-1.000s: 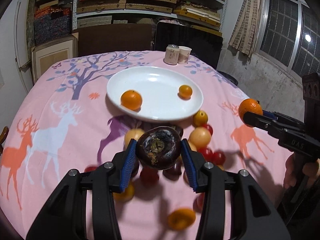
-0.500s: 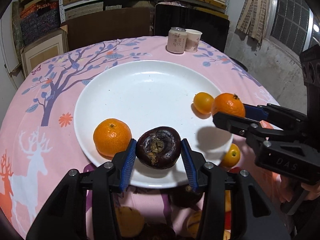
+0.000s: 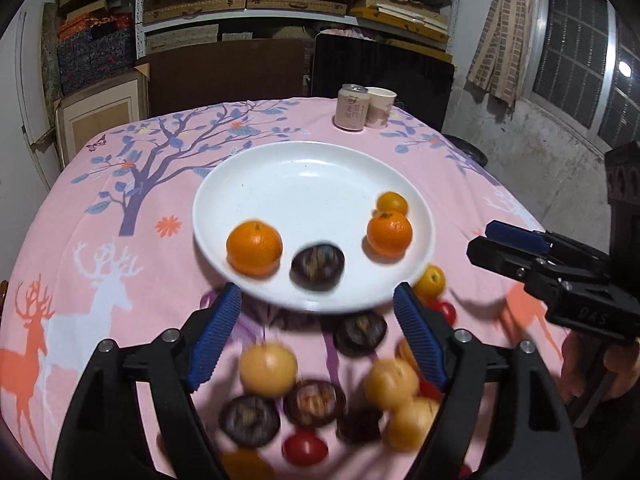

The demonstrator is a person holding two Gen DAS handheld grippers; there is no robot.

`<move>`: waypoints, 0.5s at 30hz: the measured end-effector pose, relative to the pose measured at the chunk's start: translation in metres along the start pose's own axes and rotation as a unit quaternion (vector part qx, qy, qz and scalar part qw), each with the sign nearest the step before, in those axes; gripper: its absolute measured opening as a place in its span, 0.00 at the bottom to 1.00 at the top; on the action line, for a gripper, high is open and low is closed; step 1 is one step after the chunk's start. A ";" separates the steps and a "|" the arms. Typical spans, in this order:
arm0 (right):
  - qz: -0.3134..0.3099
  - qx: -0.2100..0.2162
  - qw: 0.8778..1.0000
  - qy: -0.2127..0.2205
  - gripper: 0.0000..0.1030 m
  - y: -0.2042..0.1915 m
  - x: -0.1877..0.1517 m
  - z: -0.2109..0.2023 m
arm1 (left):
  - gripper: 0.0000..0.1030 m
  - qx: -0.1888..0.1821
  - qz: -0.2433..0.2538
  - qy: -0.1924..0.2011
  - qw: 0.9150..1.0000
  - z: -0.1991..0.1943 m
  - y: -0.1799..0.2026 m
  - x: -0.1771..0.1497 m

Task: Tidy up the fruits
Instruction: 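Place a mangosteen on the plate with left tool while right tool places an orange, then place an orange on the plate with left tool while right tool places a red apple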

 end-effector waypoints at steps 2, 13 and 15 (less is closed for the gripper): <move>0.013 0.009 1.000 -0.005 0.60 0.003 -0.017 -0.015 | 0.75 -0.006 0.019 -0.006 1.000 -0.020 0.013 -0.023; -0.012 0.001 1.000 -0.005 0.60 -0.008 -0.084 -0.073 | 0.75 -0.029 0.075 -0.071 0.994 -0.054 0.064 -0.147; -0.015 -0.001 1.000 -0.004 0.60 -0.011 -0.086 -0.077 | 0.74 -0.018 0.076 -0.072 0.994 -0.047 0.064 -0.149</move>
Point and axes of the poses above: each gripper's, at about its wrist camera, not at the fingertips, and z roughly the way its jaws point, y to its right, x to its top, the point moved 10 cm from there along z, roughly the way its jaws point, and after that the axes turned 12 degrees about -x, right-handed, at the moved point
